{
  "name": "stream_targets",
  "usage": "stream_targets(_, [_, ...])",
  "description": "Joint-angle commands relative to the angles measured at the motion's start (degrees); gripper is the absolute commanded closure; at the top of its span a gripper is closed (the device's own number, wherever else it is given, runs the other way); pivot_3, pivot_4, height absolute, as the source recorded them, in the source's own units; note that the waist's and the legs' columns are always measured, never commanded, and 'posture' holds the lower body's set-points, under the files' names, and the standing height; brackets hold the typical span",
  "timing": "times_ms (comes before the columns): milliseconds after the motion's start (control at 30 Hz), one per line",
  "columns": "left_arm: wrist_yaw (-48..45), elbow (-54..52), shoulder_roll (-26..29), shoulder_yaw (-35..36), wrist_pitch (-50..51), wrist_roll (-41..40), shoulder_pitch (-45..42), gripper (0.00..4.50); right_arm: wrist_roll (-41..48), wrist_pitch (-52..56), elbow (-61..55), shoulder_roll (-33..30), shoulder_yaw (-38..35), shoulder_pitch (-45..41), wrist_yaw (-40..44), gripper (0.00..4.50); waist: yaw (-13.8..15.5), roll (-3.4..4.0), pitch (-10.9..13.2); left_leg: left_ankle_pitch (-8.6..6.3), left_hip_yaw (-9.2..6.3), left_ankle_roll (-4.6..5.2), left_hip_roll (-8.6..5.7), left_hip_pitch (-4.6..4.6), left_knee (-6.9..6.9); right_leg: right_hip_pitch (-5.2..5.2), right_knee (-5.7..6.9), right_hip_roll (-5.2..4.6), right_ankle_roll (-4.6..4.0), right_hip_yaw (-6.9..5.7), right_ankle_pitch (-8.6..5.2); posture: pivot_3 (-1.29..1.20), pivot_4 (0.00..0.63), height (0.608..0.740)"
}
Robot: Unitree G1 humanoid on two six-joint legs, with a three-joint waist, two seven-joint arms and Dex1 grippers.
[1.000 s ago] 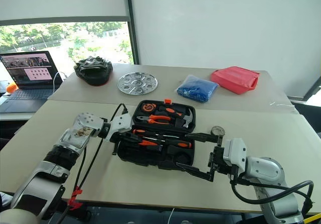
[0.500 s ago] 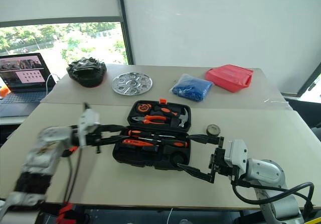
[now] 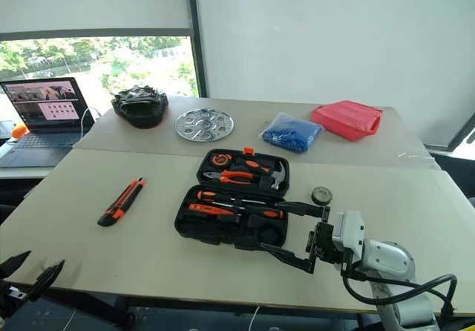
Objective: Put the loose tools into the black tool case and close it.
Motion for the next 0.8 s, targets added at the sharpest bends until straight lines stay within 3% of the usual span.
stream_targets(33, [5.2, -2.1, 5.3, -6.3, 8.9, -0.4, -8.7, 0.06, 0.8, -1.2, 0.1, -0.1, -0.7, -1.2, 0.7, 0.00, 0.5, 0.00, 0.0, 0.03, -0.02, 0.01, -0.03, 0.01, 0.01, 0.01, 0.02, 0.01, 0.00, -0.03, 0.00, 0.00, 0.150, 0.740])
stream_targets(200, [7.2, 2.7, 13.6, -18.3, 23.2, 1.1, -24.6, 0.06, 0.2, -1.3, 1.1, 0.2, 0.0, -2.3, 1.0, 0.00, 0.1, -0.08, 0.0, 0.12, -0.08, -0.01, 0.03, 0.00, -0.01, -0.01, 0.05, 0.19, -0.11, -0.06, 0.08, 0.00, 0.150, 0.740])
stream_targets(333, [11.5, 10.6, 16.3, -26.5, 31.5, 5.3, -37.6, 0.06, -0.5, -1.6, 1.3, 0.5, 0.6, -2.6, 0.9, 0.00, -0.9, -0.07, 0.0, 0.11, -0.08, -0.01, 0.00, -0.07, -0.09, -0.12, 0.06, 0.18, -0.11, -0.03, 0.09, 0.00, 0.150, 0.740])
stream_targets(567, [10.2, 18.2, 18.5, -35.7, 39.0, 9.5, -47.1, 0.06, -1.0, -1.7, 0.4, 0.7, 0.4, -2.1, -0.3, 0.00, -1.9, -0.08, 0.0, 0.04, -0.11, 0.03, -0.01, -0.30, -0.23, -0.38, 0.04, 0.17, -0.12, -0.02, 0.10, 0.00, 0.150, 0.740])
stream_targets(667, [7.6, 18.7, 19.5, -38.2, 39.6, 10.0, -47.9, 0.67, -1.1, -1.9, 0.3, 0.5, 0.1, -1.8, -0.7, 0.00, -1.8, -0.07, 0.0, 0.04, -0.10, 0.02, -0.04, -0.30, -0.20, -0.36, 0.06, 0.13, -0.12, -0.03, 0.10, 0.00, 0.150, 0.740])
stream_targets(800, [5.5, 19.2, 20.0, -37.3, 37.7, 9.4, -48.3, 2.35, -1.3, -2.2, 0.1, 0.3, -0.3, -1.4, -1.2, 0.00, -1.7, -0.07, 0.0, 0.05, -0.09, 0.01, -0.05, -0.25, -0.16, -0.31, 0.09, 0.12, -0.11, -0.03, 0.09, 0.00, 0.150, 0.740])
